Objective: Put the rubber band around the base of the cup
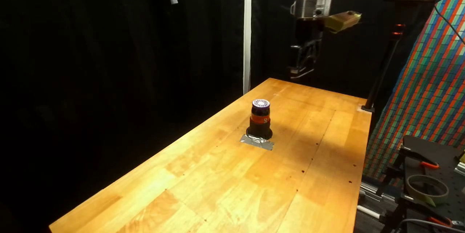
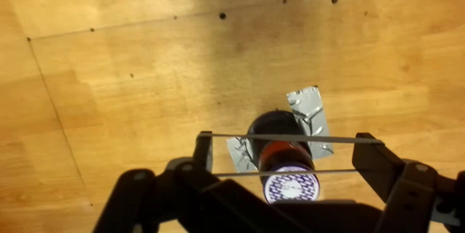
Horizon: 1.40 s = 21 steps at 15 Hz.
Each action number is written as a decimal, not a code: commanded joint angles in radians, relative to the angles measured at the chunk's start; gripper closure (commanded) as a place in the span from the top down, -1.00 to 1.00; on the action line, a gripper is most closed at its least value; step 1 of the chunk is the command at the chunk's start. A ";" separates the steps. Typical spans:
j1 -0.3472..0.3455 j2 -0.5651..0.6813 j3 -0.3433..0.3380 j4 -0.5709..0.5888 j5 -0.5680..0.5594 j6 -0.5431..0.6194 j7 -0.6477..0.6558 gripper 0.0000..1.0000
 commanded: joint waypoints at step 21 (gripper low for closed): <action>0.055 0.581 -0.085 0.491 0.047 0.169 -0.002 1.00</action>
